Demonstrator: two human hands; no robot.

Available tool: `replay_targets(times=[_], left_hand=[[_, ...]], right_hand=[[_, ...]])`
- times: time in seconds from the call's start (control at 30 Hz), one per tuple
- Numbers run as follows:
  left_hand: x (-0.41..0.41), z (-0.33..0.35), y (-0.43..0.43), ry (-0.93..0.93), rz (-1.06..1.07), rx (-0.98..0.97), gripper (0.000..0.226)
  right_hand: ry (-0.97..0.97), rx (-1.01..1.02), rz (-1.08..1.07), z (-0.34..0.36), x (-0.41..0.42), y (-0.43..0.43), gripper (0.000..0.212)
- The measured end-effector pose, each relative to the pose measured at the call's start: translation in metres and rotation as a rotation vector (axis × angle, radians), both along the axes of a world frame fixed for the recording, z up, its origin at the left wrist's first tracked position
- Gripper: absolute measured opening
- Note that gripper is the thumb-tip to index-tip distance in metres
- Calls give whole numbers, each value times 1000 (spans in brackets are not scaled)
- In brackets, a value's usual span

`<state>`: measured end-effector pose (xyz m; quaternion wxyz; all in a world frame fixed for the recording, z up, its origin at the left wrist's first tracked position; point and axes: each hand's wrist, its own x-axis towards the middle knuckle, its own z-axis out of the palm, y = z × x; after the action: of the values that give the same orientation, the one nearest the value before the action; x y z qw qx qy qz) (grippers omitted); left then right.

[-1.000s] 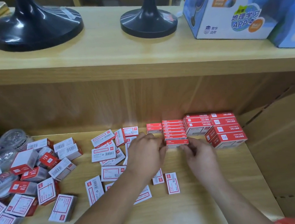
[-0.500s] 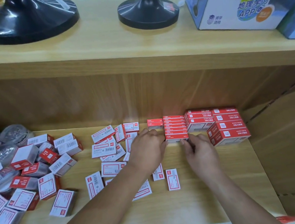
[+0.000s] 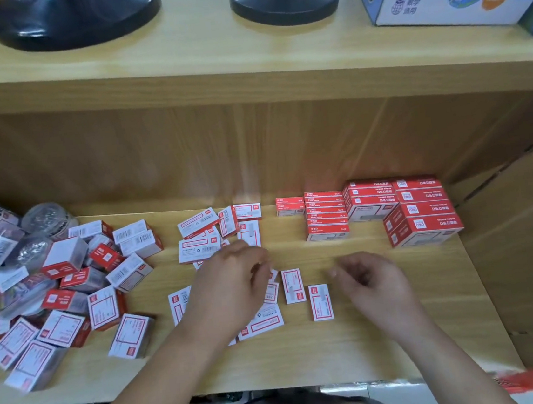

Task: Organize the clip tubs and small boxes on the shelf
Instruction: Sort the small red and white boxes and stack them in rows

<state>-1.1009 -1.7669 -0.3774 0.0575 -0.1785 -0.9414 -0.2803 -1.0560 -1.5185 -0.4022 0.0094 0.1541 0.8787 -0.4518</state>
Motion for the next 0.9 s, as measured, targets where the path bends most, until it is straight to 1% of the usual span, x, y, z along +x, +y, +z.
replay_targets(times=[0.07, 0.1, 0.17, 0.23, 0.27, 0.33, 0.4, 0.43, 0.5, 0.57, 0.63, 0.7, 0.73, 0.8, 0.83, 0.9], left_hand=[[26, 2, -11, -40, 25, 38, 13], [39, 2, -16, -49, 42, 48, 13], [60, 1, -23, -61, 79, 40, 16], [74, -4, -29, -76, 97, -16, 25], [79, -8, -31, -83, 100, -55, 31], [85, -15, -33, -105, 105, -124, 43], [85, -16, -33, -114, 115, -168, 52], [83, -15, -33, -107, 118, -188, 52], [78, -15, -35, -88, 122, -227, 44], [75, -18, -37, -66, 128, -230, 40], [75, -21, -41, -45, 88, -175, 41], [76, -18, -46, -42, 39, -64, 42], [77, -16, -49, -48, 42, 4, 42], [77, -9, -52, -68, 100, 136, 41], [77, -6, -51, -63, 137, 187, 41], [77, -2, -47, -40, 195, 258, 42]], right_hand=[[-100, -4, 112, 8, 11, -16, 41], [-118, 33, 152, 11, 14, -23, 58], [-133, 171, 226, 18, 16, -35, 87], [-149, 270, 288, 27, 15, -42, 102], [-152, 302, 319, 29, 13, -44, 103], [-146, 327, 371, 30, 11, -47, 96], [-133, 307, 393, 29, 9, -53, 82], [-129, 283, 392, 28, 7, -55, 75], [-89, 198, 369, 25, 5, -60, 61], [-6, 110, 326, 21, 5, -63, 47], [38, 13, 266, 19, 8, -61, 42], [62, -51, 214, 22, 12, -59, 41], [82, -69, 196, 22, 13, -58, 35], [100, -93, 181, 30, 14, -59, 14], [89, -144, 190, 38, 14, -63, 10], [16, -330, 252, 52, 13, -75, 18]])
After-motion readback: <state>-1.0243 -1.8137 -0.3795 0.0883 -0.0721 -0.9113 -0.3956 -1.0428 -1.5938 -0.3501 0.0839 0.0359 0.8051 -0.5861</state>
